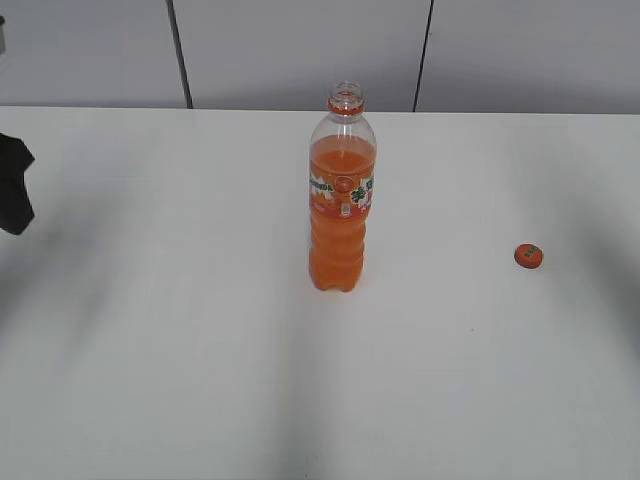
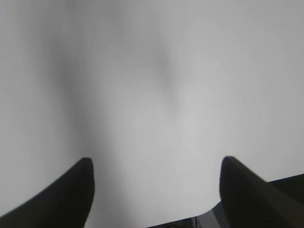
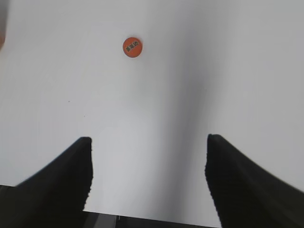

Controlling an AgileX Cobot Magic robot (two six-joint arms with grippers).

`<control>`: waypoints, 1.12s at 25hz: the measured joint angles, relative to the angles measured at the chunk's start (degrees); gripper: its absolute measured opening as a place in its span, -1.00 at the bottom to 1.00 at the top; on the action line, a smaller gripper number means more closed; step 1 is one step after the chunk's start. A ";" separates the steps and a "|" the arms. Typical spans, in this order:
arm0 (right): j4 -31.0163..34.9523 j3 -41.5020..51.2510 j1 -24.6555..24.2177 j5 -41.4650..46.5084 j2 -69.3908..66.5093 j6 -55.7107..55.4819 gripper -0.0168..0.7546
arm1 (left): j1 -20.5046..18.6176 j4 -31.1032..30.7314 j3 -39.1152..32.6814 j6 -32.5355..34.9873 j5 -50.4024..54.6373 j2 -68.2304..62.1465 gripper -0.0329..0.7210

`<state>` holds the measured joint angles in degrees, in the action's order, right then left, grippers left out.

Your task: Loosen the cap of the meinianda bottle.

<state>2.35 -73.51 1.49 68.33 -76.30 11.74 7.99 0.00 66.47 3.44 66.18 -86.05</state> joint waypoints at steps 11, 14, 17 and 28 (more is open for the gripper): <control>0.21 9.54 0.00 0.28 8.01 0.00 0.47 | 0.00 3.17 -4.48 0.00 -0.33 12.34 0.40; 0.33 14.37 0.00 -1.80 11.16 0.00 0.47 | 0.00 3.89 -8.65 0.00 -1.86 15.55 0.40; 0.33 19.43 0.00 -4.04 14.60 0.00 0.47 | 0.00 4.09 -13.18 0.00 -4.33 19.02 0.40; 0.44 36.89 0.00 -10.34 28.11 0.00 0.47 | 0.00 4.25 -27.76 0.00 -9.72 30.67 0.39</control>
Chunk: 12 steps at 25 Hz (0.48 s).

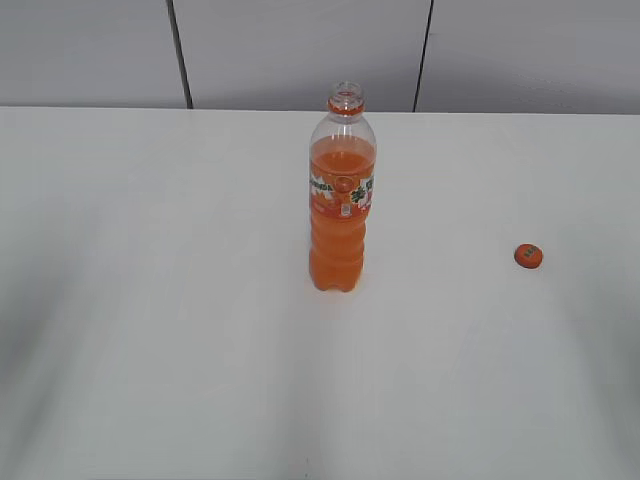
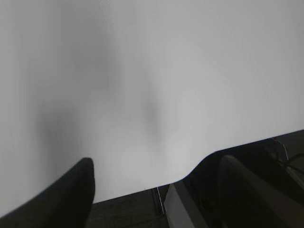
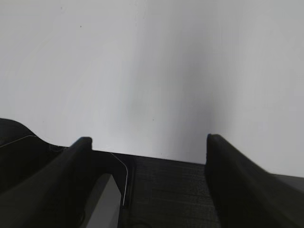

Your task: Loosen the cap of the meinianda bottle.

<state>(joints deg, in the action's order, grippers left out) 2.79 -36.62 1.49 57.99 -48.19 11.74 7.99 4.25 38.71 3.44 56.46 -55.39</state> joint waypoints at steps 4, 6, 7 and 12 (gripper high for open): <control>0.02 5.96 0.00 -1.05 6.31 0.00 0.46 | 0.00 0.00 -3.26 0.00 -1.19 4.08 0.39; 0.02 8.39 0.00 -1.17 8.24 -0.13 0.46 | 0.00 0.02 -4.34 0.00 -1.54 6.20 0.39; 0.06 9.39 0.00 -1.17 9.28 -0.20 0.46 | 0.00 0.02 -4.53 0.00 -1.80 7.28 0.39; 0.06 10.42 0.00 -0.65 12.70 -0.32 0.46 | 0.00 0.22 -4.74 0.04 -2.59 13.80 0.39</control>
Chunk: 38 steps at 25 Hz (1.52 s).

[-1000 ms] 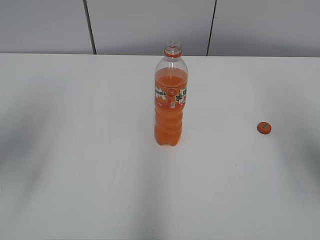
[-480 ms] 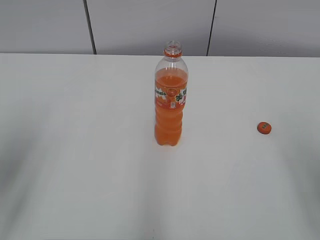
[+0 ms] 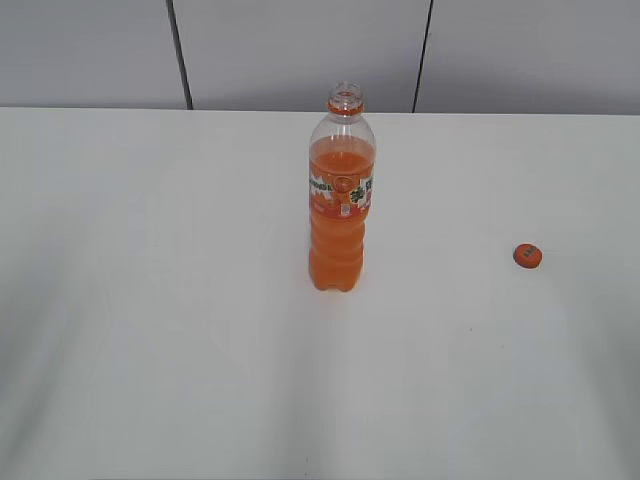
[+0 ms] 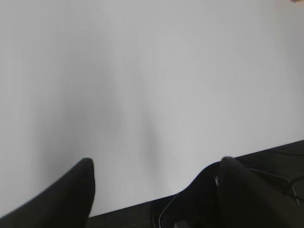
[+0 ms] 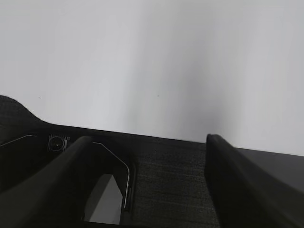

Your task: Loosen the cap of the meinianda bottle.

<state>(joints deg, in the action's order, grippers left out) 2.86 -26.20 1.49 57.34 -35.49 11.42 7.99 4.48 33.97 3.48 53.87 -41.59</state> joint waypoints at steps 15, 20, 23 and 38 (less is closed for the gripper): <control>0.00 0.80 0.00 0.53 7.41 -1.35 0.46 | 0.00 0.29 -1.36 0.13 4.41 10.70 0.39; 0.00 0.80 0.00 0.58 9.91 -1.35 0.46 | 0.00 0.29 -1.41 0.13 4.85 12.32 0.38; 0.00 0.80 0.00 0.58 11.93 -1.37 0.46 | 0.00 0.29 -1.41 0.13 4.89 13.42 0.38; -0.17 0.80 0.00 0.65 24.06 -1.37 0.46 | 0.00 0.29 -1.41 0.13 5.00 26.29 0.36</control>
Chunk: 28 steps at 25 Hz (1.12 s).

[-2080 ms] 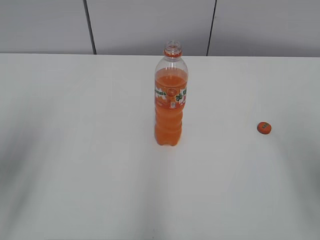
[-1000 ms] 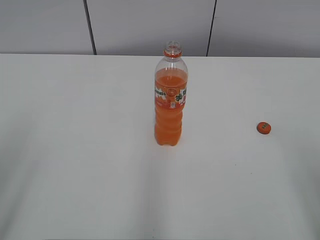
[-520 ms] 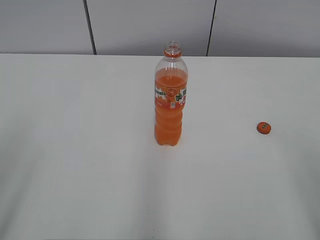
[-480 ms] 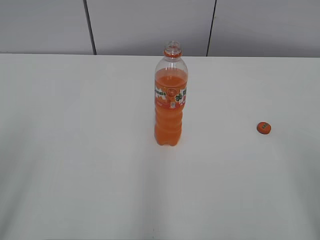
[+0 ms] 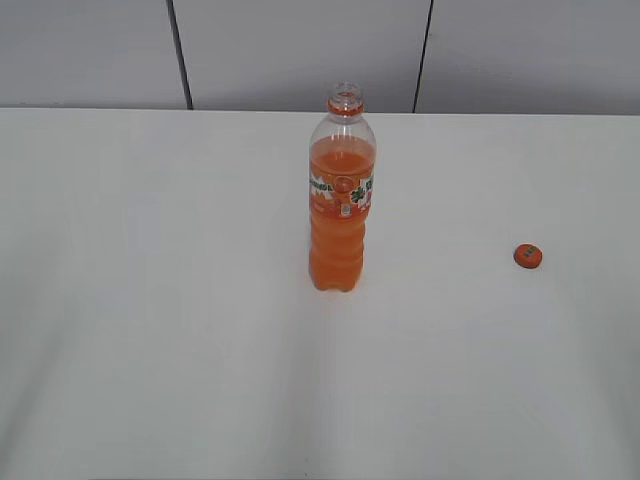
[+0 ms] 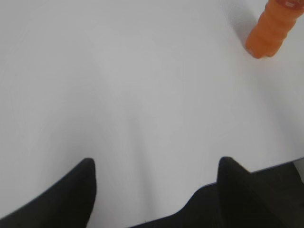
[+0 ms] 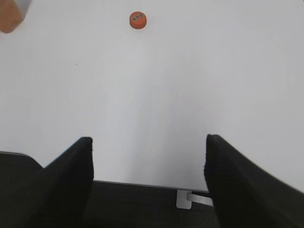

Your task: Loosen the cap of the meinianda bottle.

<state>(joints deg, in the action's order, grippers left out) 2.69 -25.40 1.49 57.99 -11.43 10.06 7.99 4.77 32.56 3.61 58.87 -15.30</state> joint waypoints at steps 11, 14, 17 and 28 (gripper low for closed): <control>-0.02 0.00 0.00 0.24 6.01 0.00 0.45 | 0.00 0.04 0.00 0.00 0.05 12.77 0.36; -0.02 0.00 0.00 0.24 8.64 0.00 0.42 | 0.00 -0.01 0.00 0.00 0.23 15.57 0.36; -0.06 0.00 0.00 0.29 11.56 0.00 0.40 | 0.00 -0.01 0.00 0.00 0.26 15.69 0.36; -0.06 0.00 0.00 0.33 11.87 0.00 0.36 | 0.00 -0.07 0.00 0.00 0.40 15.75 0.36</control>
<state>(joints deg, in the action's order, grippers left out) 2.62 -25.40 1.49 58.32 0.45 10.06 7.99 4.69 32.56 3.61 59.26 0.45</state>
